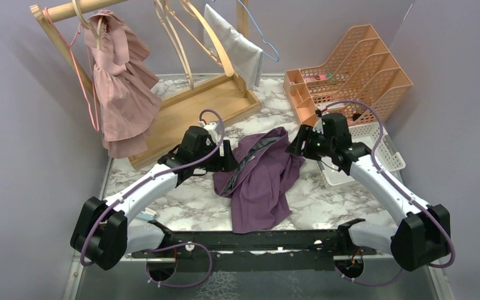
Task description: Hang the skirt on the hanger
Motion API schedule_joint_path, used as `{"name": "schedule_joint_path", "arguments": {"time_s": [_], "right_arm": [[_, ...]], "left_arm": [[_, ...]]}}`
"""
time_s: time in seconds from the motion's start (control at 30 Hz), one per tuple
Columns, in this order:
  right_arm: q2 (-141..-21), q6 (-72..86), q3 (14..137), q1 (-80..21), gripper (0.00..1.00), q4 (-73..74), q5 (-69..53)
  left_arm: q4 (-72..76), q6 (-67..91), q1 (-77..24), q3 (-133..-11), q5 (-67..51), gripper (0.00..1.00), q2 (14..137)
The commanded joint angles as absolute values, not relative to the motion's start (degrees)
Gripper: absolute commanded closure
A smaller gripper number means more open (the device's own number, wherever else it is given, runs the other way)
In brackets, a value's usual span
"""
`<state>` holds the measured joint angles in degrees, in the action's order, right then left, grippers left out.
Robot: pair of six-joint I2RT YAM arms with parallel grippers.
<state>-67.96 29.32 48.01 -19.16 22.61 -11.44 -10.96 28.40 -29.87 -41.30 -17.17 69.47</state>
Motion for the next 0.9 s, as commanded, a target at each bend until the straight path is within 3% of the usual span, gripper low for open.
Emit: {"name": "schedule_joint_path", "arguments": {"time_s": [0.0,0.27,0.5,0.73,0.87], "right_arm": [[-68.84,32.82,52.04,-19.16,0.37,20.97,-19.63],[-78.93,32.31,62.01,-19.16,0.37,23.15,-6.45],[-89.84,25.89,68.3,-19.2,0.38,26.57,-8.98],[-93.28,23.7,67.79,-19.25,0.51,25.41,-10.71],[-93.62,23.68,67.5,-19.25,0.57,24.25,-10.87]], "left_arm": [[-9.64,27.76,-30.78,-40.61,-16.8,0.26,68.44],[-18.4,29.28,-31.51,-38.27,-13.31,0.3,66.62],[-21.38,32.29,-31.64,-34.98,-15.97,0.3,61.26],[-21.53,33.59,-31.64,-32.48,-18.84,0.31,60.66],[-21.57,34.28,-31.98,-31.87,-20.74,0.43,61.52]]}}
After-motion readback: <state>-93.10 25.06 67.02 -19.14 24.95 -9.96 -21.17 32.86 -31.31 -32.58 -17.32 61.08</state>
